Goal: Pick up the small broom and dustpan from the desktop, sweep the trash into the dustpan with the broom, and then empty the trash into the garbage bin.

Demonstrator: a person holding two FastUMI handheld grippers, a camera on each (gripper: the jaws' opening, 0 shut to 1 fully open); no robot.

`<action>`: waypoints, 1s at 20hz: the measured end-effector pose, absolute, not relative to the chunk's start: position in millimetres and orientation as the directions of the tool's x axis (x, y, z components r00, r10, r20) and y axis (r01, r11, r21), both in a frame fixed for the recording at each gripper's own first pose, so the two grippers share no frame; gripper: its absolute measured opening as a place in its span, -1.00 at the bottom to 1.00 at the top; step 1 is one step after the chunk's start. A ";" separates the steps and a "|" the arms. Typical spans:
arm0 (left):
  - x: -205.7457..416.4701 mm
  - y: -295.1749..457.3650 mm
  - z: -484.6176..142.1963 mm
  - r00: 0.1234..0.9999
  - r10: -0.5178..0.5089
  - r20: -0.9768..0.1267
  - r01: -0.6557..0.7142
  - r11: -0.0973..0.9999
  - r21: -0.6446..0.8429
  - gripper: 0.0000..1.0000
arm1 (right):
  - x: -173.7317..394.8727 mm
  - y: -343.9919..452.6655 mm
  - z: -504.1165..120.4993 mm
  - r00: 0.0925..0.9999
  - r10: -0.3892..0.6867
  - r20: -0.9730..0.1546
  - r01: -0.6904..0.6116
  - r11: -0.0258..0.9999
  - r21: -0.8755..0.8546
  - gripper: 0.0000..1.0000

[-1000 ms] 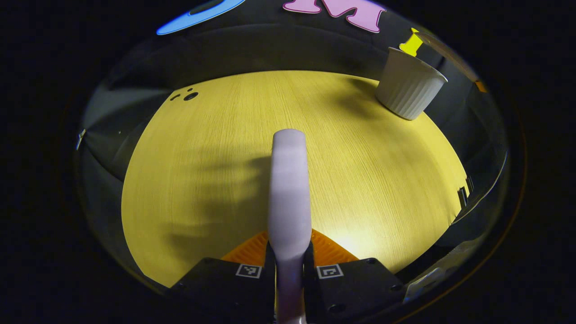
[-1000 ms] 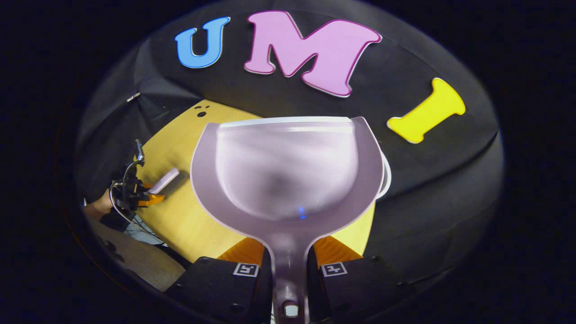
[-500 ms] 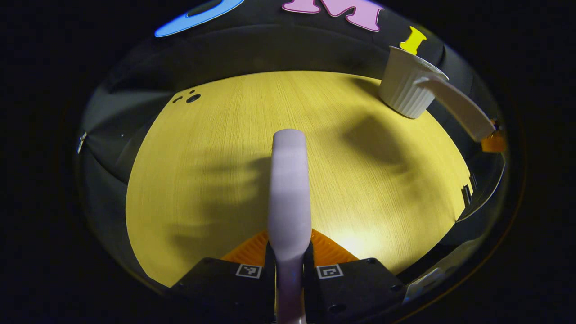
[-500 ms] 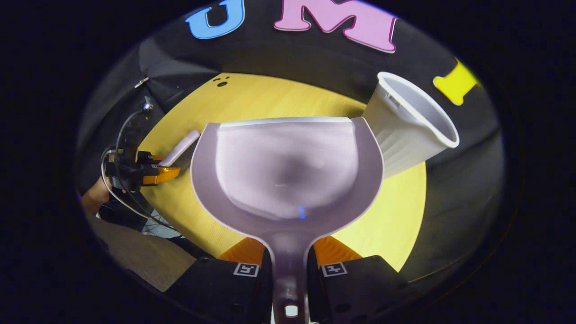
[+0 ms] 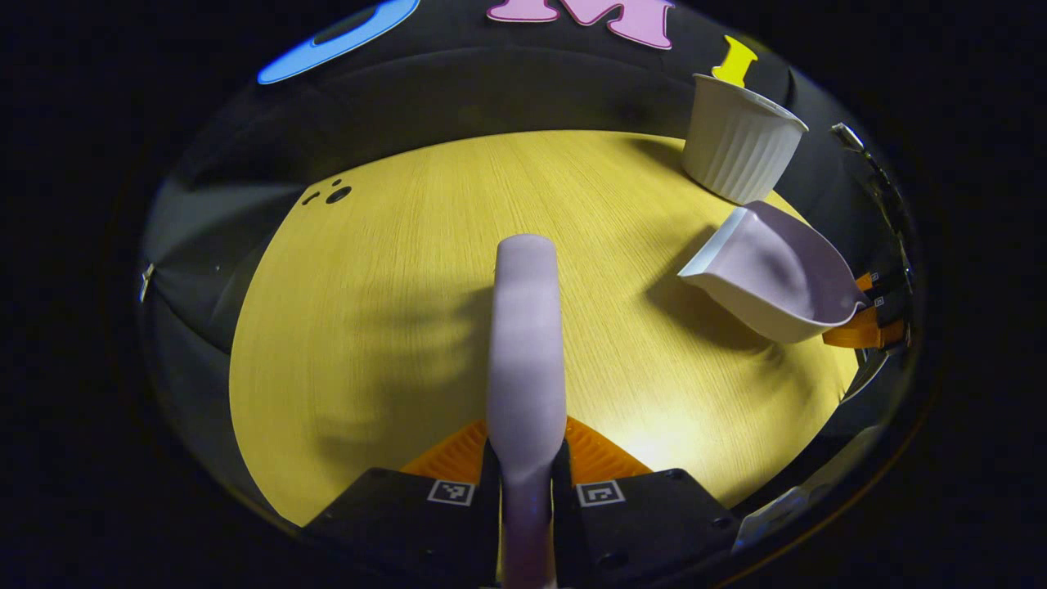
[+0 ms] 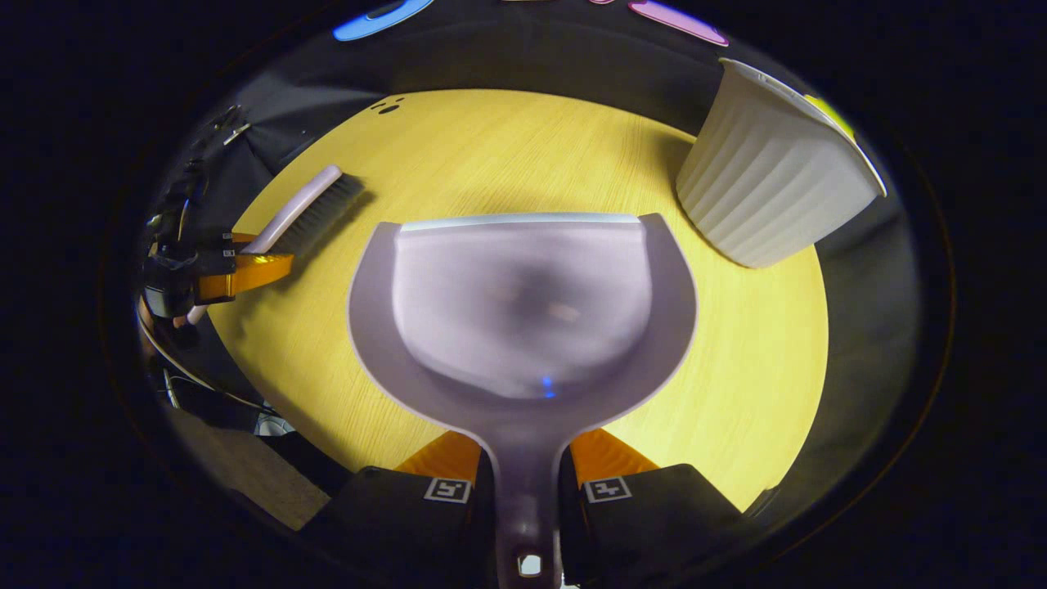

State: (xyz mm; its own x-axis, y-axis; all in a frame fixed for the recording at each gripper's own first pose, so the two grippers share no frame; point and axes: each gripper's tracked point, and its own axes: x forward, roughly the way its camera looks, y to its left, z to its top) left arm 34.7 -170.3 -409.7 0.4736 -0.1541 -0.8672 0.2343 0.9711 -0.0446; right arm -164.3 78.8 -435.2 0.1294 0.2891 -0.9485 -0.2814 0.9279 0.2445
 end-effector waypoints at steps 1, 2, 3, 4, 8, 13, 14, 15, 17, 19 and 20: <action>34.9 -169.2 -411.4 0.470 -0.149 -0.870 0.238 0.971 -0.037 -0.39 | -161.7 78.9 -434.5 0.121 0.289 -0.950 -0.269 0.930 0.248 -0.30; 35.2 -167.8 -412.0 0.466 -0.141 -0.873 0.239 0.970 -0.029 -0.38 | -160.3 80.2 -435.2 0.111 0.289 -0.951 -0.259 0.932 0.253 -0.29; 33.1 -167.9 -411.6 0.465 -0.135 -0.875 0.241 0.970 -0.022 -0.37 | -158.4 80.4 -435.0 0.107 0.291 -0.951 -0.250 0.933 0.258 -0.29; 35.1 -168.3 -411.3 0.462 -0.132 -0.877 0.244 0.970 -0.018 -0.36 | -158.3 81.4 -432.7 0.099 0.293 -0.951 -0.245 0.933 0.262 -0.36; 37.9 -167.5 -408.7 0.447 -0.114 -0.887 0.248 0.969 0.000 -0.30 | -156.5 78.5 -429.6 0.074 0.281 -0.957 -0.262 0.931 0.253 -0.27; 38.9 -168.3 -395.9 0.471 -0.097 -0.877 0.267 0.963 0.037 -0.10 | -163.4 86.3 -419.9 0.067 0.320 -0.945 -0.258 0.921 0.293 -0.19; 38.7 -167.8 -393.0 0.476 -0.094 -0.874 0.271 0.962 0.044 -0.17 | -161.5 84.0 -413.8 0.065 0.324 -0.944 -0.258 0.919 0.297 0.01; 38.2 -167.5 -389.2 0.482 -0.093 -0.871 0.272 0.961 0.047 -0.26 | -161.0 80.9 -408.8 0.067 0.324 -0.944 -0.265 0.918 0.296 -0.07; 34.5 -165.9 -379.2 0.497 -0.094 -0.863 0.260 0.965 0.045 -0.26 | -159.0 76.1 -395.9 0.085 0.326 -0.941 -0.283 0.914 0.291 -0.07; 32.1 -164.8 -365.6 0.519 -0.092 -0.850 0.239 0.970 0.041 -0.19 | -157.8 71.5 -372.5 0.117 0.344 -0.931 -0.292 0.908 0.299 -0.07; 31.5 -163.1 -358.6 0.534 -0.089 -0.841 0.232 0.972 0.044 -0.19 | -155.7 69.2 -359.4 0.139 0.357 -0.924 -0.290 0.906 0.307 -0.07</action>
State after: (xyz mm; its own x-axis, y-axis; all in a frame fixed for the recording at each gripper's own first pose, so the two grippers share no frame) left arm 31.5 -163.1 -358.6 0.5335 -0.0892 -0.8411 0.2317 0.9718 0.0439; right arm -155.7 69.2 -359.4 0.1388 0.3573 -0.9236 -0.2901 0.9064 0.3070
